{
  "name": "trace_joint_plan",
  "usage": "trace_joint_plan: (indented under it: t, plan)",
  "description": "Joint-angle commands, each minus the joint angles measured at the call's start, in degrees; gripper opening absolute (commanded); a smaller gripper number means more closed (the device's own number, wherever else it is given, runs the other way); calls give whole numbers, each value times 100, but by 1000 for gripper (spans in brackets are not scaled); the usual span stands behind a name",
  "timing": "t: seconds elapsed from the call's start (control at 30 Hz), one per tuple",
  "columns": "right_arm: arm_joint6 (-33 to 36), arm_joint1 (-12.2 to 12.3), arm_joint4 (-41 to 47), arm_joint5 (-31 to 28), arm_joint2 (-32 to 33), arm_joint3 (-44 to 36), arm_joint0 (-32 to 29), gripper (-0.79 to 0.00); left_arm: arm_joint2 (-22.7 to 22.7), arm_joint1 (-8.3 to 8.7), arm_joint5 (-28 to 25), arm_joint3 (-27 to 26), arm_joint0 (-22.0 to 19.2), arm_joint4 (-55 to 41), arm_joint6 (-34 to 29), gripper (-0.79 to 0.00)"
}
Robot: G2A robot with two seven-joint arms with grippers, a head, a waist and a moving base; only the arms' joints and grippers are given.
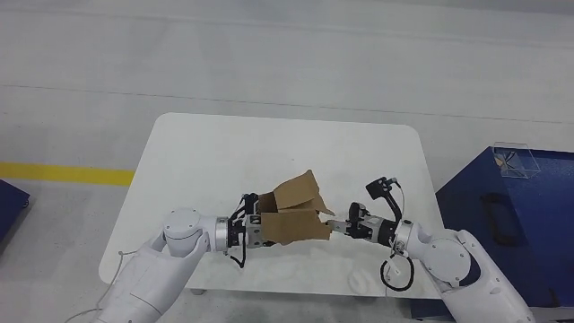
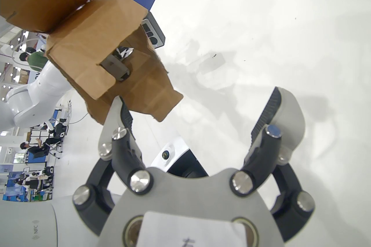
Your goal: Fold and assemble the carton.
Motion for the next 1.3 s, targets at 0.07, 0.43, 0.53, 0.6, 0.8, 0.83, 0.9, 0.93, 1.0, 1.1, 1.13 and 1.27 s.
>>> trace_joint_plan:
  t: [0.07,0.43,0.53,0.6,0.8,0.83,0.9,0.93,1.0,1.1,1.13,1.27]
  plan:
    - [-26,-25,-13,10,-98,92,65,0,-2,12,-20,-48,24,32,-74,-785]
    - [-178,-102,-238,159,-384,159,247,0,3,36,-96,-126,82,56,-258,-785]
    - [-231,-123,-250,205,-428,207,313,0,15,48,-205,-166,102,132,-370,-785]
    - [-254,-145,-244,234,-491,257,385,0,32,59,-264,-196,116,206,-463,-785]
    - [-315,-209,-307,371,-684,336,563,0,79,78,-419,-279,155,351,-610,-785]
    - [-303,-214,-302,376,-698,334,579,0,80,79,-420,-282,157,355,-610,-785]
    - [-291,-224,-337,409,-717,323,614,0,80,83,-429,-292,159,361,-608,-785]
    - [-286,-226,-338,416,-712,319,618,0,77,84,-428,-293,157,360,-609,-785]
    - [-254,-218,-306,407,-635,324,612,0,53,93,-427,-289,152,354,-604,-785]
    - [-203,-189,-206,342,-443,303,534,0,-5,106,-408,-261,166,339,-510,-785]
    - [-211,-176,-196,337,-358,284,494,0,-22,110,-410,-261,173,336,-473,-785]
    - [-303,-119,-164,324,23,106,253,0,-72,123,-451,-261,198,332,-401,-785]
